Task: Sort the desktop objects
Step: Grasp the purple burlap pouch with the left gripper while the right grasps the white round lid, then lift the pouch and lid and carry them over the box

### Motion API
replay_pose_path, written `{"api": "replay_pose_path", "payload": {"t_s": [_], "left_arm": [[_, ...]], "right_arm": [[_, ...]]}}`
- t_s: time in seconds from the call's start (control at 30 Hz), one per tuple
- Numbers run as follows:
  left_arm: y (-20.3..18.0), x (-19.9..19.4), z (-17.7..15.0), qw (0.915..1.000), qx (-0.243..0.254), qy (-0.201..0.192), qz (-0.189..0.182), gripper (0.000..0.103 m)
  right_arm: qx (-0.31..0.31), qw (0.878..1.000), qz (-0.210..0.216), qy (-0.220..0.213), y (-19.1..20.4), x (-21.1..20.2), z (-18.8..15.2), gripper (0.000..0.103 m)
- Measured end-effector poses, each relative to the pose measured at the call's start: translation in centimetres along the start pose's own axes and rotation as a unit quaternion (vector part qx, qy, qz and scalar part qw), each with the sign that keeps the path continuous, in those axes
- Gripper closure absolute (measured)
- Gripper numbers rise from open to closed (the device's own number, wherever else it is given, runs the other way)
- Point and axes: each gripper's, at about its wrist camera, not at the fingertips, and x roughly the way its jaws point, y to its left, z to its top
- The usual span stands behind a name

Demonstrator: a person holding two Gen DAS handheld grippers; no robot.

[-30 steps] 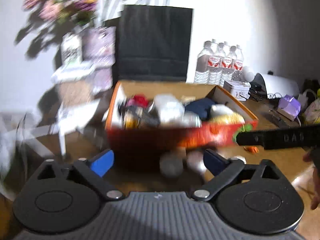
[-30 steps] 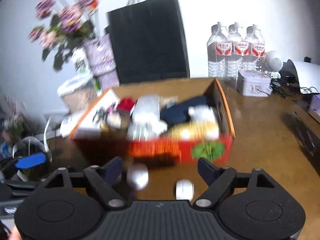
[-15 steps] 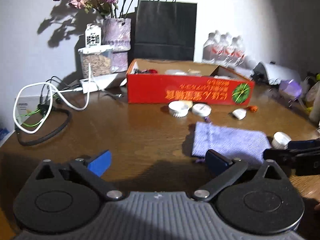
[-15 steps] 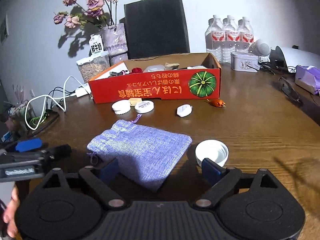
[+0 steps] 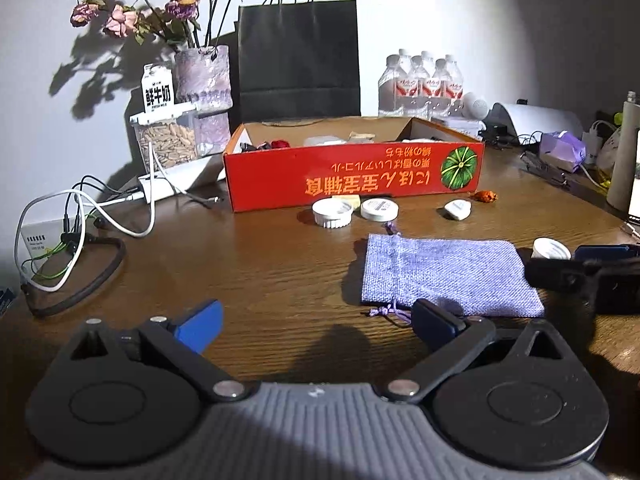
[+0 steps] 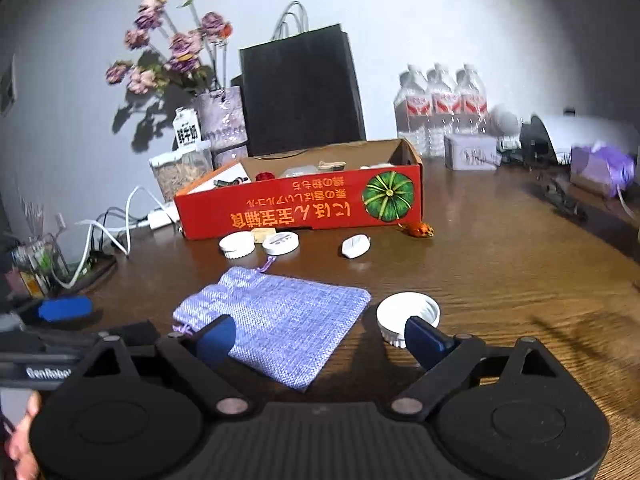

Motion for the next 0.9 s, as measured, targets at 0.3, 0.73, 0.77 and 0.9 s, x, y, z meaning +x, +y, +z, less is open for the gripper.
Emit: {"api": "replay_pose_path", "payload": {"t_s": [0.3, 0.73, 0.77, 0.9], "left_arm": [[-1.4, 1.5, 1.7, 0.9973, -0.005, 0.024, -0.07, 0.0], [-3.8, 7.8, 3.9, 0.9931, -0.018, 0.081, -0.083, 0.014], [-4.2, 7.8, 3.8, 0.9939, -0.011, 0.078, -0.077, 0.016], [-6.1, 6.9, 3.3, 0.996, 0.009, 0.061, -0.064, 0.044]], "right_arm": [[-0.005, 0.997, -0.072, 0.008, -3.6, 1.1, 2.0, 0.029], [-0.037, 0.995, -0.078, 0.048, -3.3, 4.0, 2.0, 0.063], [-0.044, 0.995, -0.079, 0.048, -3.1, 4.0, 1.9, 0.064], [-0.06, 0.995, -0.071, 0.047, -2.5, 4.1, 1.8, 0.064]]}}
